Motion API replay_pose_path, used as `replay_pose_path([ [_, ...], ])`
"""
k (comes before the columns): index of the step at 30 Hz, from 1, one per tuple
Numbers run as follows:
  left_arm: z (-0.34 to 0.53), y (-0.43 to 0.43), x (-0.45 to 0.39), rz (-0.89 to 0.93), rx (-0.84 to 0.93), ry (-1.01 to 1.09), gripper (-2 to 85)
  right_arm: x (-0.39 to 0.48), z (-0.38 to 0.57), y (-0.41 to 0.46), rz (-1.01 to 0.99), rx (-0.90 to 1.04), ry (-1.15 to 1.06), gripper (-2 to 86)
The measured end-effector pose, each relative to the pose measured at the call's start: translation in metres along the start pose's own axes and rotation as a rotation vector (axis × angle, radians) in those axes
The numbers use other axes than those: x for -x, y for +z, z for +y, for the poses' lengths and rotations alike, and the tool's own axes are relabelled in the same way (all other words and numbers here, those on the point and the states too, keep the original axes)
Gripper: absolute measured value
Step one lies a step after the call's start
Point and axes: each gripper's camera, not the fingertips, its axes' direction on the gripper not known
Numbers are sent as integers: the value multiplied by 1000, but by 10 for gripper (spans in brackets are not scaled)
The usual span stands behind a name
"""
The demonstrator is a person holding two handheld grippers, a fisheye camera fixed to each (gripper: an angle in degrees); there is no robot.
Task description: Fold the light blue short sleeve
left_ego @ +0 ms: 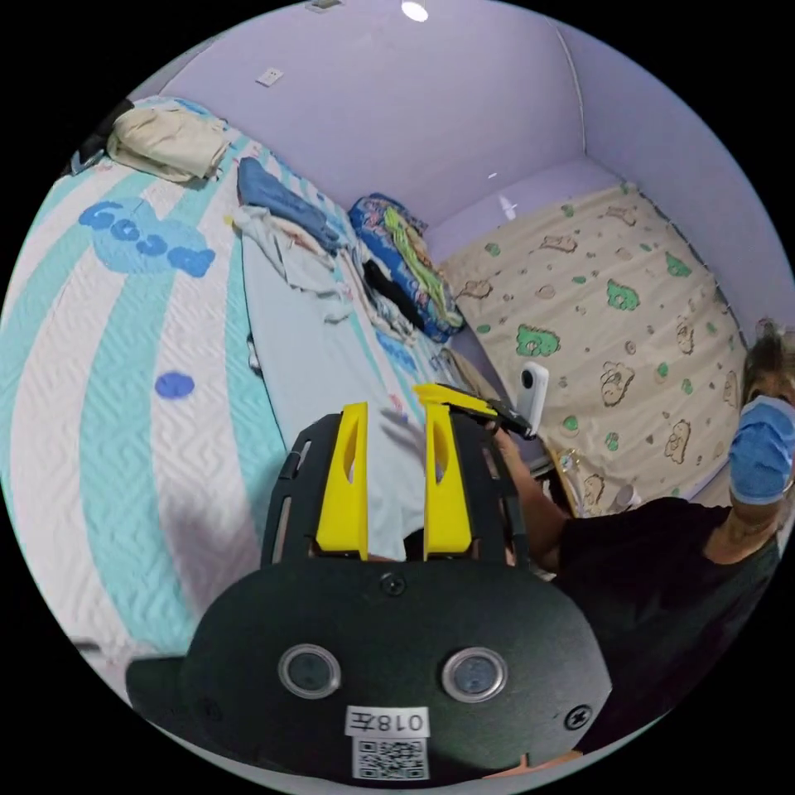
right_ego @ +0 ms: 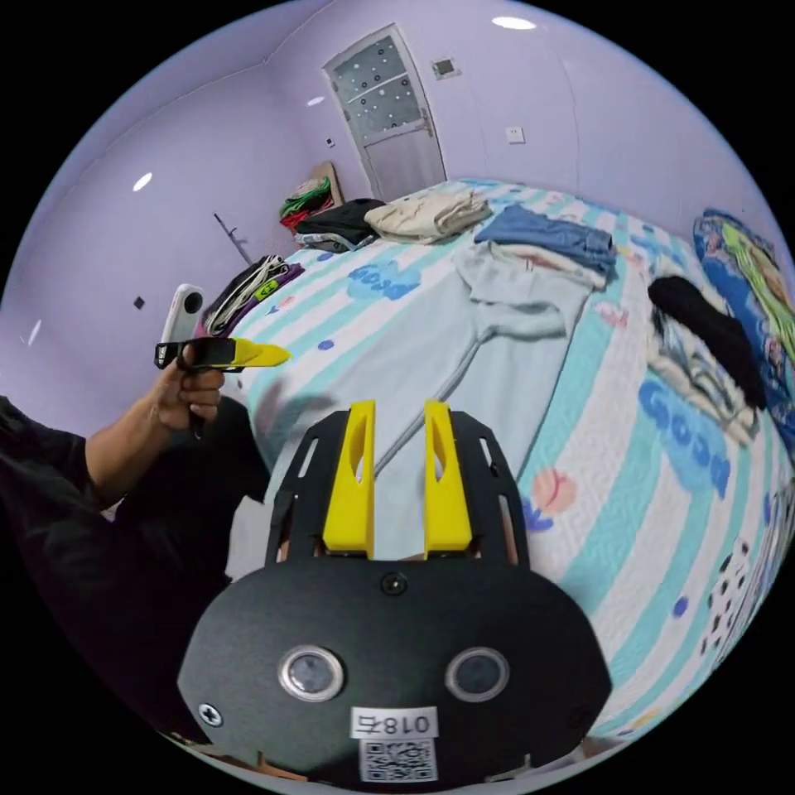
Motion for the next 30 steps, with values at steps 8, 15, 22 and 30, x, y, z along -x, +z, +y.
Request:
replay_pose_path([
  [8,-55,-6,135,290,-198,64,87,-20,-135,61,195,7,-84,95],
  [15,-40,-20,163,320,-309,86,56,-46,-196,135,349,158,-158,92],
  [22,-48,-27,167,346,-317,103,-8,-82,-213,113,244,124,-66,22],
  [30,-63,-26,156,309,-322,86,-10,-183,-225,46,-181,-49,301,5],
])
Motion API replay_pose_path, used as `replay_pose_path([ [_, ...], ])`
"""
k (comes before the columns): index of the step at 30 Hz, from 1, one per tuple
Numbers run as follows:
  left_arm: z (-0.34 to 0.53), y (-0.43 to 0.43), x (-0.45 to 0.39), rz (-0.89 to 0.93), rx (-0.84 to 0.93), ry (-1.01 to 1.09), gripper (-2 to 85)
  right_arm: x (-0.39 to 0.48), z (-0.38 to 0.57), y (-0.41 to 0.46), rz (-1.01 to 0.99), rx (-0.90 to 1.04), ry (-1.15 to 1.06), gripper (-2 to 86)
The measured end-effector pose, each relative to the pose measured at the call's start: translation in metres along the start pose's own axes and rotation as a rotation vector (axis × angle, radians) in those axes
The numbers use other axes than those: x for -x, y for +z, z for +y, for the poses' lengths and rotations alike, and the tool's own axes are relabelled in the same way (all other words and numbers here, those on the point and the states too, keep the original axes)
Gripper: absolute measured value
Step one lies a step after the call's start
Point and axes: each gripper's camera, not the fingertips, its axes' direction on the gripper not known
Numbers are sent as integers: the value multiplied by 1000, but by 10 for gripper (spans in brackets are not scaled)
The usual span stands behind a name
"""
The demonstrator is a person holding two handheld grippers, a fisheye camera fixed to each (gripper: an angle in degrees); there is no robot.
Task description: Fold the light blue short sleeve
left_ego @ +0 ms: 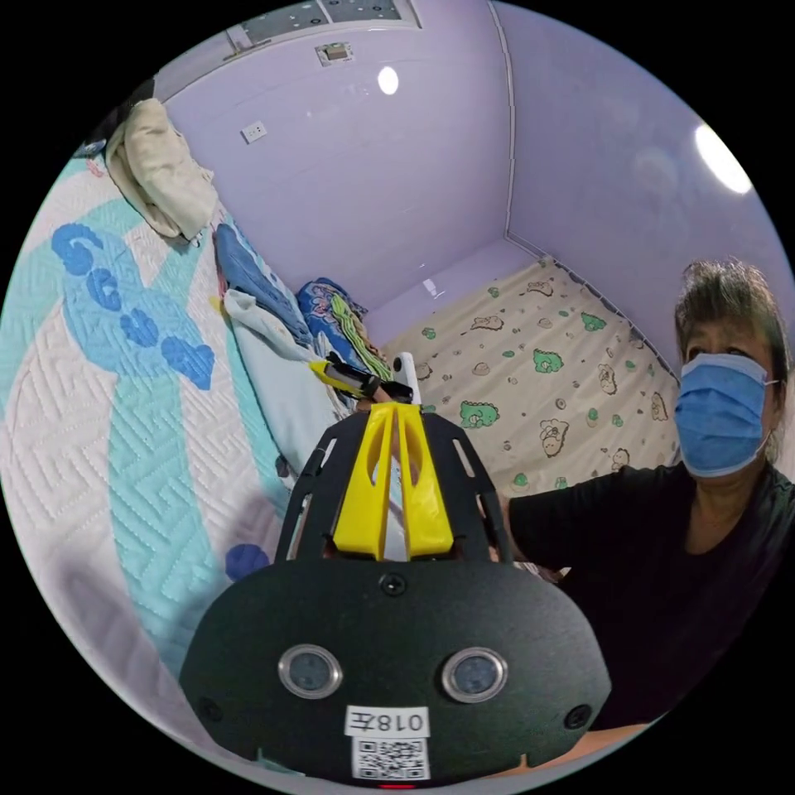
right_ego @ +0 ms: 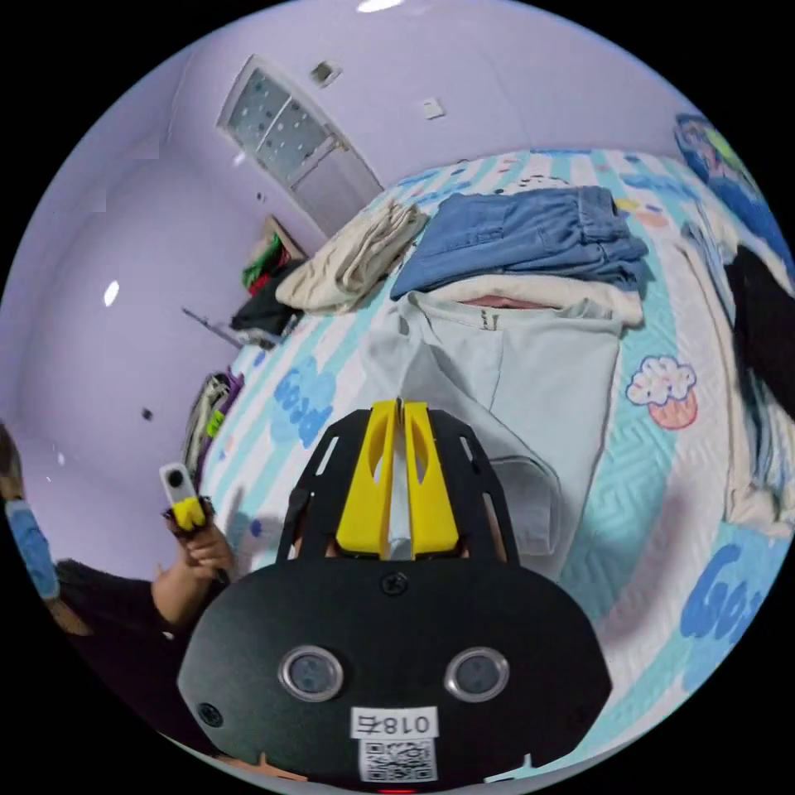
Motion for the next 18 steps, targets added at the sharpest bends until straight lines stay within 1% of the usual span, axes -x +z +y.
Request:
replay_pose_path([
  [2,-9,-2,-11,-40,-6,22,-10,-19,-5,-12,-99,-22,45,5],
  [5,-23,-1,-28,-95,19,43,-9,-41,-9,-16,-229,35,81,5],
  [8,-41,8,-44,-178,41,38,-6,-49,-12,-17,-223,68,68,6],
  [10,-53,20,-53,-243,67,28,-1,-53,-17,-19,-257,80,58,6],
  [12,-66,41,-60,-327,131,7,14,-58,-27,-24,-288,100,46,7],
  [14,-87,83,-64,-410,242,-2,63,-61,-34,-27,-288,117,36,7],
  [18,-116,159,-77,-494,418,42,83,-65,-47,-29,-305,171,22,7],
])
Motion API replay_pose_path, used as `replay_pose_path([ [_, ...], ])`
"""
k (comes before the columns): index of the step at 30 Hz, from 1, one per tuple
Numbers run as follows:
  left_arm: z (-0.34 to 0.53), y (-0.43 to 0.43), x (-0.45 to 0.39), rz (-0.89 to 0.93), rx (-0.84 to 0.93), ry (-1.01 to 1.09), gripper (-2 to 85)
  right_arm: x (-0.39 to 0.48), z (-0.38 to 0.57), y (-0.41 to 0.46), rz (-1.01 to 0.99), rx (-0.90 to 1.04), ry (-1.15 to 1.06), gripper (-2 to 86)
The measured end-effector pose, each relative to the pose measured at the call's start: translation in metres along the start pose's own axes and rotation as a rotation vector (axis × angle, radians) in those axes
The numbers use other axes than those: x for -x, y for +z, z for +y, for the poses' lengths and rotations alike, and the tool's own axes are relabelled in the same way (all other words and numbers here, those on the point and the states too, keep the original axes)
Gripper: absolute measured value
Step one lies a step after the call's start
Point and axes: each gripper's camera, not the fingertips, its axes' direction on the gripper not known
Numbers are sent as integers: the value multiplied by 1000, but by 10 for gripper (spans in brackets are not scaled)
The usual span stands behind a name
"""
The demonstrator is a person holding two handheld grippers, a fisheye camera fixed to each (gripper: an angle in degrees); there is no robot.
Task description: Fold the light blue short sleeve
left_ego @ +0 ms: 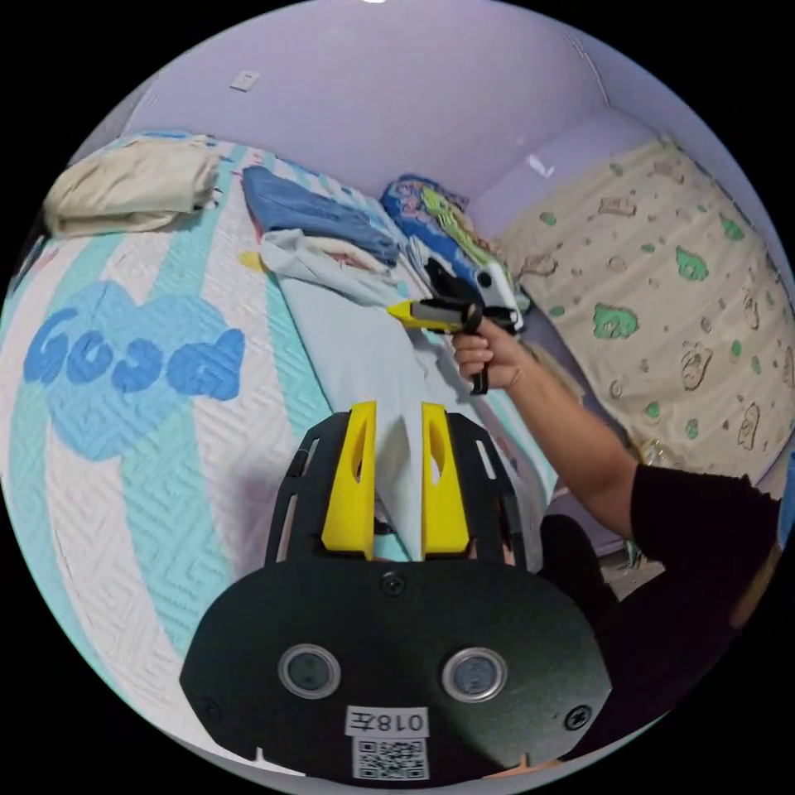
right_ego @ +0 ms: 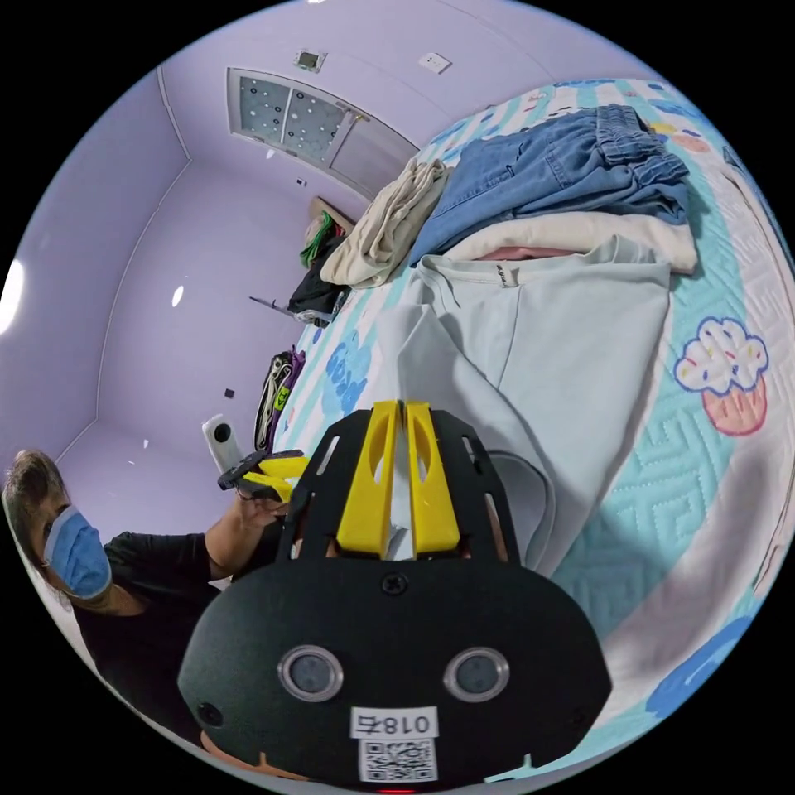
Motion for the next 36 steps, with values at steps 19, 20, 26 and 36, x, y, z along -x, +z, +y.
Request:
replay_pose_path([
  [19,-46,27,-80,-272,231,36,-4,-34,-31,-48,323,-100,207,6],
  [20,-46,24,-81,-266,229,31,-5,-39,-31,-43,336,-86,250,7],
  [26,-42,7,-76,-213,218,-9,-2,-37,-21,-33,365,-105,312,63],
  [36,2,-72,-86,-158,12,-70,53,21,76,-10,354,-75,28,98],
])
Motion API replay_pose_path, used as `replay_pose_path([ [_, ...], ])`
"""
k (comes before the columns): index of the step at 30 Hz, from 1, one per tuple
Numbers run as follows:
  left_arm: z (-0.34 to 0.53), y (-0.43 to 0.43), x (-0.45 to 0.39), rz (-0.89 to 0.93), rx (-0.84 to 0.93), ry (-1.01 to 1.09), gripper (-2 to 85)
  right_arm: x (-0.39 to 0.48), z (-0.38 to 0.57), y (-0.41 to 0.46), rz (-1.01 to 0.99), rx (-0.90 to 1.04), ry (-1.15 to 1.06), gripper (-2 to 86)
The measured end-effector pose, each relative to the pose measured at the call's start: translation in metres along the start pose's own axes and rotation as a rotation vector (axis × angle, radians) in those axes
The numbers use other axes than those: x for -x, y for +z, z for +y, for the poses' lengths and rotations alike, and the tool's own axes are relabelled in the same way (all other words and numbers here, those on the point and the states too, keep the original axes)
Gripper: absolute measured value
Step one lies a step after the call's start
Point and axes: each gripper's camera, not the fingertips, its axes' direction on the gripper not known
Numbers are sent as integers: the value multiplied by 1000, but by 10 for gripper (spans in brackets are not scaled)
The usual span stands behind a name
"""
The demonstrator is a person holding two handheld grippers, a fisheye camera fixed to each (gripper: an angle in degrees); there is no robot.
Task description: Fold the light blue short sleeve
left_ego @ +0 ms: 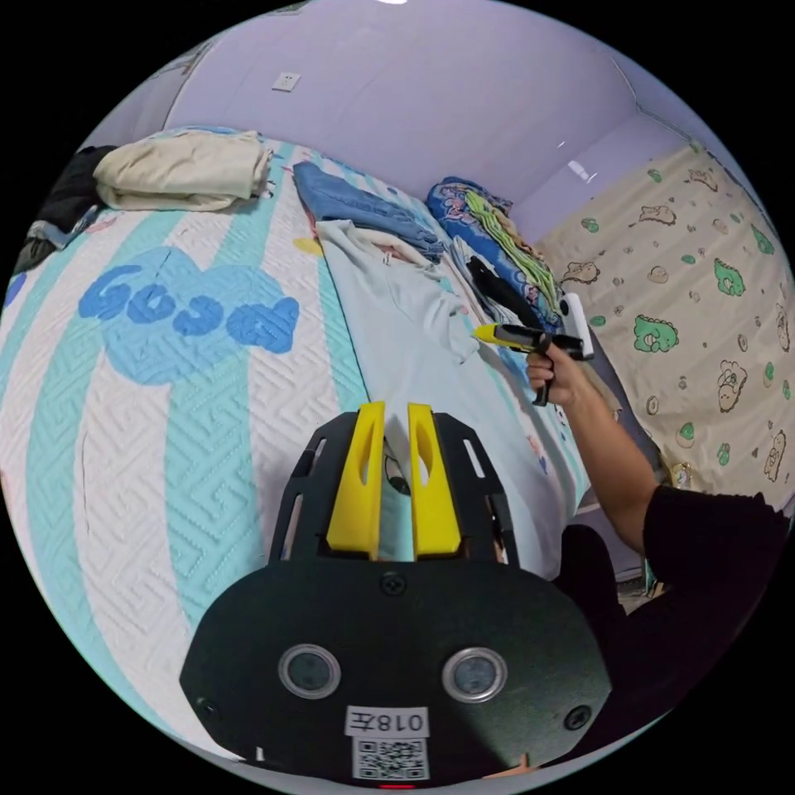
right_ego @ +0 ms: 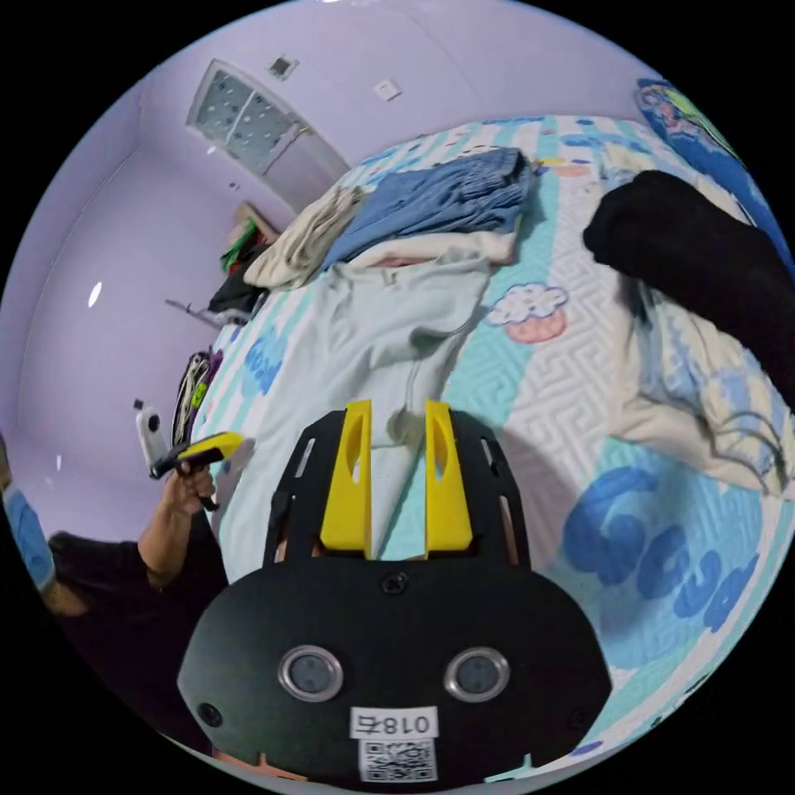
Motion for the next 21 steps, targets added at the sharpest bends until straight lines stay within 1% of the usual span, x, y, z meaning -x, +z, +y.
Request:
replay_pose_path([
  [1,8,-3,1,0,9,-16,58,5,7,3,10,-7,-22,97],
  [3,22,-6,-1,-6,25,-31,61,26,30,19,123,-13,-111,86],
  [4,31,-8,-3,-14,38,-39,62,30,34,24,155,-7,-124,79],
  [6,45,-12,-5,-20,52,-53,62,39,47,36,262,-17,-150,37],
  [8,62,-22,-8,-28,59,-71,63,41,55,36,296,-45,-146,25],
  [13,92,-47,-16,-33,74,-81,63,43,81,25,273,-99,-124,20],
  [15,103,-55,-20,-36,89,-76,64,36,95,18,254,-129,-83,29],
  [16,110,-60,-23,-42,106,-74,65,33,98,19,252,-119,-70,36],
  [18,123,-65,-27,-33,133,-74,71,17,106,23,244,-34,-7,62],
  [20,142,-77,-34,-10,152,-80,79,8,119,14,184,-29,41,71],
  [21,147,-82,-36,-6,151,-80,80,7,134,2,142,-60,54,73],
])
